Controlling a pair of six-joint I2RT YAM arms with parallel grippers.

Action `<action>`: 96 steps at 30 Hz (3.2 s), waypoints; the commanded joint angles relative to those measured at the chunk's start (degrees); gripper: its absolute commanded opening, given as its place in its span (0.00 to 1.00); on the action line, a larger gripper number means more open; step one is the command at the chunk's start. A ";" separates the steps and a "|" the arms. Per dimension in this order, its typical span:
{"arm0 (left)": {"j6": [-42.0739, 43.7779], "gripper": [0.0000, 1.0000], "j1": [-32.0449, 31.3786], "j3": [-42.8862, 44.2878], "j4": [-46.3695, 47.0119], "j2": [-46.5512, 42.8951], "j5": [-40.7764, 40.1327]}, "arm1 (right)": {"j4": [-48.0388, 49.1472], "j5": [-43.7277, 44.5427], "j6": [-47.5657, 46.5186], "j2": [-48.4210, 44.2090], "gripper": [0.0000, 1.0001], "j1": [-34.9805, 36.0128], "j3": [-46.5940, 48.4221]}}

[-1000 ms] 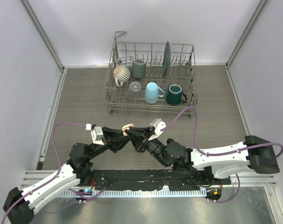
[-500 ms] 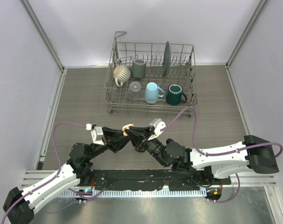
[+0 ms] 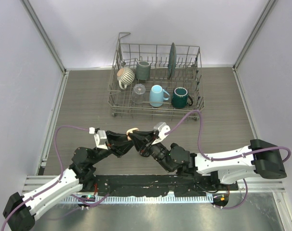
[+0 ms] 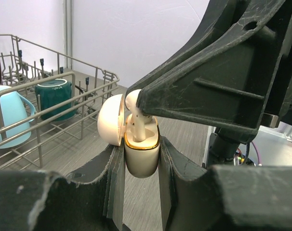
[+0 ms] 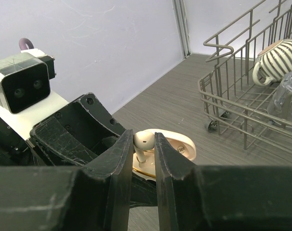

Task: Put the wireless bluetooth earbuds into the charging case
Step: Place the earbud in the charging case, then close the charging case.

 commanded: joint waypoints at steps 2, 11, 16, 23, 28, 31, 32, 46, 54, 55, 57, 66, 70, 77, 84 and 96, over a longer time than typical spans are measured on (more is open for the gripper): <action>0.50 0.00 -0.25 2.72 4.02 0.00 0.11 | 1.09 1.60 0.64 1.25 0.01 0.42 2.01; 0.41 0.00 -0.25 2.37 4.90 -0.53 -1.65 | 0.83 1.43 1.43 1.16 0.01 0.42 1.22; 0.67 0.00 -0.25 1.58 5.60 -1.75 -3.84 | -4.61 0.90 1.43 0.02 0.01 0.59 1.56; 0.94 0.00 -0.25 1.31 5.69 -2.81 -5.17 | -8.75 2.57 1.52 -0.07 0.01 1.03 2.36; 1.02 0.00 -0.25 1.31 5.69 -2.73 -5.34 | -10.33 3.10 1.60 -0.60 0.01 1.12 2.71; 1.02 0.00 -0.25 1.40 5.69 -2.46 -5.17 | -10.69 3.63 1.95 -1.13 0.10 1.21 2.62; 0.94 0.00 -0.25 1.48 5.69 -2.37 -5.08 | -10.77 3.63 2.04 -1.21 0.13 1.12 2.62; 0.41 0.00 -0.16 1.92 5.60 -0.44 -1.92 | -14.37 3.45 4.15 -2.88 0.46 1.12 5.87; 0.32 0.00 -0.25 1.84 4.99 -0.53 -1.47 | -10.78 2.75 4.77 -6.39 0.50 1.12 5.52; 0.32 0.00 -0.25 1.84 4.73 -0.44 -1.39 | -10.34 2.57 4.77 -6.92 0.50 1.12 5.26; 0.32 0.00 -0.16 1.75 4.64 -0.62 -1.30 | -8.41 2.05 4.68 -8.50 0.54 1.12 4.74; 0.32 0.00 -0.16 1.75 3.41 -1.84 -1.39 | -3.64 4.48 7.66 -14.12 0.69 1.12 -0.54; 0.06 0.00 -0.25 1.84 3.14 -2.20 -1.30 | -16.27 12.93 13.81 -16.06 0.74 1.12 1.83; -0.47 0.00 -0.25 2.01 2.79 -2.02 -1.04 | -44.63 28.20 32.23 -21.33 0.79 -0.10 5.07; -0.73 0.00 -0.25 3.07 1.12 -1.58 -0.24 | -66.40 5.59 49.16 -28.37 0.84 -17.56 8.42; -1.08 0.00 -0.25 4.65 0.07 0.61 2.47 | -75.12 -20.32 38.26 -11.25 0.87 -28.14 25.11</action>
